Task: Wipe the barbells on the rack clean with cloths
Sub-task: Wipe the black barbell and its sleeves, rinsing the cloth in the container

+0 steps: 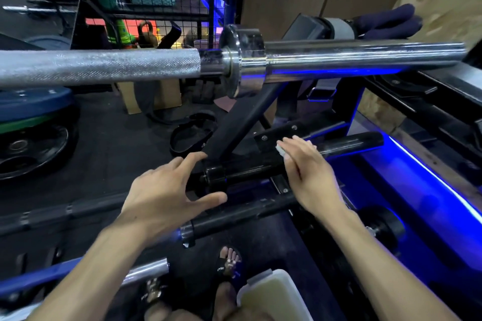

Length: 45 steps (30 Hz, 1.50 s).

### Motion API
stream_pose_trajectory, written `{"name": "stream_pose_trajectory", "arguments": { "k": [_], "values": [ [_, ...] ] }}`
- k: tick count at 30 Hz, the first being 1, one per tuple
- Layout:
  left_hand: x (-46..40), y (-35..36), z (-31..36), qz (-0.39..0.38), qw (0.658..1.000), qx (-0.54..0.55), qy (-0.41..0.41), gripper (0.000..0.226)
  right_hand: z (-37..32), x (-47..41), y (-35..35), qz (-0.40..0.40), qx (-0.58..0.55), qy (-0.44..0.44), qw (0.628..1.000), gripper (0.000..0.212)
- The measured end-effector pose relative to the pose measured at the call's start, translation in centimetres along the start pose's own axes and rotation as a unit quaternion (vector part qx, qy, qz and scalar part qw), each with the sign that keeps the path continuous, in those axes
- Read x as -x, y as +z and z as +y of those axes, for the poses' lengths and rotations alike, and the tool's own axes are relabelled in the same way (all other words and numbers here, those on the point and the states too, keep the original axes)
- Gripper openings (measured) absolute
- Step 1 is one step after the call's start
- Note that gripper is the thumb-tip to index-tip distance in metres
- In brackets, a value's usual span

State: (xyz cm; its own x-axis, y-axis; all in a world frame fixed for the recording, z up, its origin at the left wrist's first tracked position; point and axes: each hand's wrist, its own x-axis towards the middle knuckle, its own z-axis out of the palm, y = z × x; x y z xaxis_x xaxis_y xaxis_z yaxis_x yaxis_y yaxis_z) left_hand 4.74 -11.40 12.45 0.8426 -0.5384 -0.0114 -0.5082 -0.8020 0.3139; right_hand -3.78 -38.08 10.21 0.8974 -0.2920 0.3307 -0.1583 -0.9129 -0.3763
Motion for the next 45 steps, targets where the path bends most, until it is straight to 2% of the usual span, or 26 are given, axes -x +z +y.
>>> {"name": "stream_pose_trajectory", "arguments": {
  "k": [2,4,7,9,11,13,14,16,18,20,24,26,29,31,33,35,37,39,42,44,45],
  "values": [
    [-0.5,-0.7,0.0,-0.045,0.998,0.041,-0.019,0.077,0.9,0.1,-0.8,0.004,-0.001,-0.004,1.0,0.037],
    [-1.3,-1.0,0.2,-0.073,0.996,0.045,-0.035,0.068,1.7,0.0,-1.3,0.029,0.011,0.032,0.999,0.036],
    [-2.3,-0.7,1.2,-0.069,0.995,0.06,-0.036,0.058,0.0,-0.4,-0.2,0.055,0.043,0.059,0.996,0.032],
    [-2.7,-0.3,1.5,-0.061,0.995,0.071,-0.038,0.057,-3.2,0.2,1.9,0.054,0.07,0.005,0.996,0.034],
    [-2.8,0.1,1.5,-0.054,0.996,0.062,-0.042,0.059,-5.7,1.2,4.1,0.04,0.036,-0.075,0.996,0.04],
    [-2.9,0.2,1.3,-0.051,0.996,0.058,-0.045,0.062,-5.7,1.2,4.4,0.025,0.025,-0.139,0.99,0.044],
    [-2.8,0.2,1.3,-0.051,0.996,0.06,-0.044,0.063,-4.6,0.7,3.9,0.021,0.054,-0.148,0.987,0.045],
    [-2.6,0.2,1.3,-0.048,0.996,0.064,-0.04,0.061,-1.4,-0.6,2.8,0.034,0.119,-0.105,0.987,0.043],
    [-2.4,0.3,1.4,-0.041,0.996,0.066,-0.033,0.058,1.2,-1.5,1.1,0.05,0.103,0.02,0.993,0.039],
    [-2.5,0.4,1.3,-0.039,0.997,0.067,-0.024,0.056,1.2,-1.3,1.1,0.063,0.081,0.063,0.993,0.037],
    [-2.5,0.2,1.4,-0.042,0.994,0.1,-0.024,0.047,-2.9,1.6,3.3,0.051,0.045,-0.061,0.996,0.043],
    [-2.2,0.0,1.5,-0.048,0.994,0.094,-0.029,0.051,-3.3,2.7,3.7,0.041,0.027,-0.111,0.993,0.046],
    [-1.8,-0.2,1.6,-0.036,0.996,0.075,-0.023,0.055,-1.0,1.3,2.4,0.032,0.085,-0.161,0.983,0.043],
    [-1.8,-0.2,1.5,-0.031,0.996,0.078,-0.025,0.055,2.1,-0.8,1.0,0.007,0.173,-0.105,0.979,0.036],
    [-1.9,-0.1,1.5,-0.032,0.996,0.083,-0.024,0.055,5.4,-2.0,-0.8,0.025,0.154,0.0,0.988,0.033],
    [-2.0,-0.1,1.6,-0.028,0.996,0.087,-0.021,0.056,5.6,-2.2,-0.9,0.056,0.152,0.061,0.985,0.045],
    [-1.9,0.1,1.7,-0.026,0.996,0.087,-0.018,0.055,2.5,-1.7,1.2,0.063,0.16,0.052,0.984,0.049],
    [-1.9,0.3,1.7,-0.018,0.996,0.082,-0.014,0.055,-0.8,-0.8,3.2,0.036,0.161,-0.019,0.986,0.052],
    [-1.8,0.5,1.7,-0.003,0.997,0.081,-0.012,0.056,-0.1,-0.9,2.8,0.024,0.141,-0.107,0.984,0.042],
    [-1.7,0.6,1.5,0.007,0.996,0.083,-0.009,0.058,3.8,-1.9,1.6,0.006,0.206,-0.096,0.974,0.045],
    [-1.6,0.6,1.4,0.01,0.996,0.086,-0.006,0.059,5.8,-2.4,0.9,0.0,0.211,-0.043,0.976,0.044]
  ]
}}
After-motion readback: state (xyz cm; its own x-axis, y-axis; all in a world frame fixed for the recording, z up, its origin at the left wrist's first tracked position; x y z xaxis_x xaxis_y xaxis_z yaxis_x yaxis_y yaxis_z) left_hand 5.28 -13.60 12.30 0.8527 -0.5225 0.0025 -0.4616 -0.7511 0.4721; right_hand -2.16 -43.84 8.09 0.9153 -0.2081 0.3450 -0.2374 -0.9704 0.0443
